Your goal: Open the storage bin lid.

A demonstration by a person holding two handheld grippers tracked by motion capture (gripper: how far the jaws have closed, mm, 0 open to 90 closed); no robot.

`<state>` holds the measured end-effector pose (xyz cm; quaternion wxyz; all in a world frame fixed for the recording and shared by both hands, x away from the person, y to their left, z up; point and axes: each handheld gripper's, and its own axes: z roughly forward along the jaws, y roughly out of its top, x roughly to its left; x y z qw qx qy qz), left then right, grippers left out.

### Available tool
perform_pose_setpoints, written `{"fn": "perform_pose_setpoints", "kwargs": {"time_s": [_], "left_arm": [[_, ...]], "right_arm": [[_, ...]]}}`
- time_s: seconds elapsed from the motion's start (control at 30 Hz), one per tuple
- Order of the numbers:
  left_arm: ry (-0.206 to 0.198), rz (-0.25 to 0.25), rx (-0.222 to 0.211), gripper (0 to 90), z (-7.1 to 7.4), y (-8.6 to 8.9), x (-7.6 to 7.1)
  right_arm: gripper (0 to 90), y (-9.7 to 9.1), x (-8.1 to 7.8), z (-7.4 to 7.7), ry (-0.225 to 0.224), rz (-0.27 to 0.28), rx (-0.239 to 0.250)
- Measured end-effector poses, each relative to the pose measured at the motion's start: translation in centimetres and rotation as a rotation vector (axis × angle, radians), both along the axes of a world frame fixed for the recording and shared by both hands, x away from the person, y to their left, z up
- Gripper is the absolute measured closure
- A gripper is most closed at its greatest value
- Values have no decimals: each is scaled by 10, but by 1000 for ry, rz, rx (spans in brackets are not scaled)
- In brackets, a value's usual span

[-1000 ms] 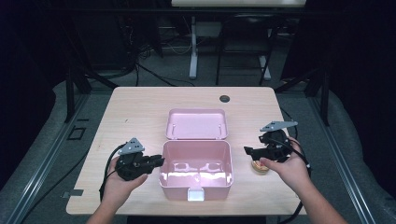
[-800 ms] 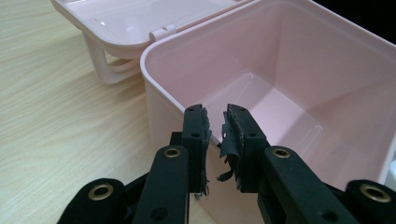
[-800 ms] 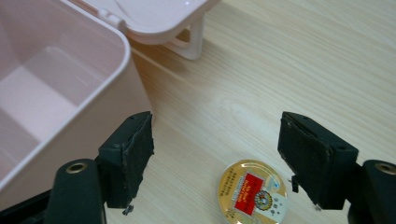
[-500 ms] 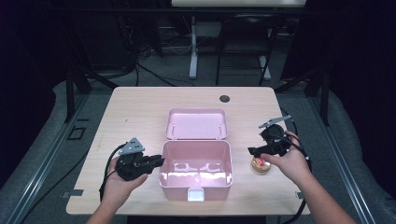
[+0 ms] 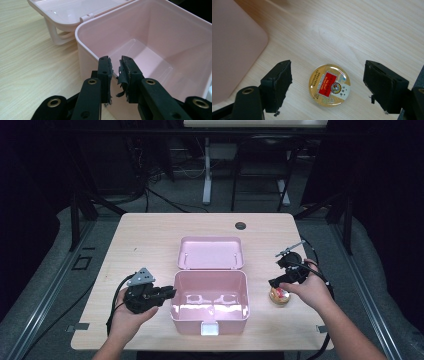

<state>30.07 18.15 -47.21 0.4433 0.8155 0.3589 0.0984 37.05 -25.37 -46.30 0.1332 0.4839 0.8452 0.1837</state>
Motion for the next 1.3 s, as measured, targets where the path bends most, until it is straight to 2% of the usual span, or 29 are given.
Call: {"fn": "perform_pose_setpoints", "kwargs": {"time_s": [0.4, 0.6, 0.8, 1.07, 1.3], "left_arm": [[-3, 1, 6, 782, 1, -1, 0], [-1, -3, 3, 782, 0, 0, 0], [1, 0, 0, 782, 0, 0, 0], [1, -2, 2, 782, 0, 0, 0], [2, 0, 1, 782, 0, 0, 0]], "right_arm": [[205, -3, 14, -16, 107, -46, -69], [154, 1, 18, -25, 160, -54, -101], [141, 2, 19, -35, 197, -54, -122], [91, 3, 20, -47, 227, -65, -146], [83, 2, 23, -58, 246, -75, -150]]}}
